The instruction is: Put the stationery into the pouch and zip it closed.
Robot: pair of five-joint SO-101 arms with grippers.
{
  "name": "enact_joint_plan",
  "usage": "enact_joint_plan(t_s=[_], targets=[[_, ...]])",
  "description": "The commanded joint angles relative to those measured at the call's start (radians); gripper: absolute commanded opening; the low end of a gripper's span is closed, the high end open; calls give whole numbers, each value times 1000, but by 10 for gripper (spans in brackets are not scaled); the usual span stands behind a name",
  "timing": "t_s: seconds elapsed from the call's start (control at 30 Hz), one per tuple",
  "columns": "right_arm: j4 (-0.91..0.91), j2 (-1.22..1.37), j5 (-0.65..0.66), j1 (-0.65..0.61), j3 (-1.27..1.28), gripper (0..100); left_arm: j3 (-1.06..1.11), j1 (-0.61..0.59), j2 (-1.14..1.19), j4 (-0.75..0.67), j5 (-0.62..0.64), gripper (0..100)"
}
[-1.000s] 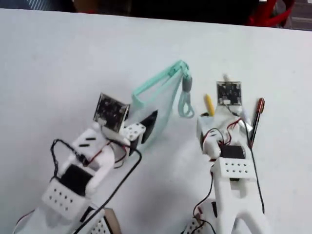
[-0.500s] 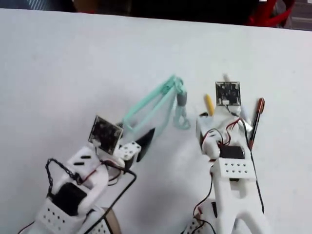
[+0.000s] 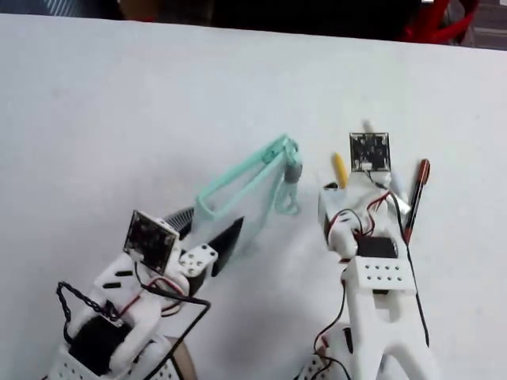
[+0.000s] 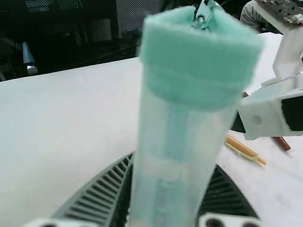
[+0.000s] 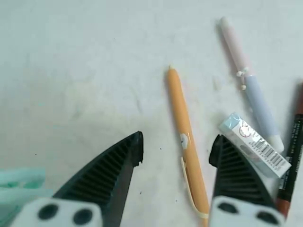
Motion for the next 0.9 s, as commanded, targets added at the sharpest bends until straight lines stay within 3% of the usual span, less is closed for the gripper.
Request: enact_joint_plan(t_s=[0.0,0.27,0.33,0.4,0.6,0.87], targets=[[-13,-13,-5,-12,-5,225,-9,-36,-13,3,5,185],[-8,-15,86,-108,6,225,118,-35,-12,-87,3,173],[-8,-15,86,-104,6,225,124,-41,-12,-114,3,111],[-8,-15,84,-93,6,225,130,-41,-12,-196,2,14],[-15,-15,84,-71,8,225,250,-44,-10,-517,-78,24],[-74,-15,91,-65,40,225,227,-42,-4,-709,-206,23]])
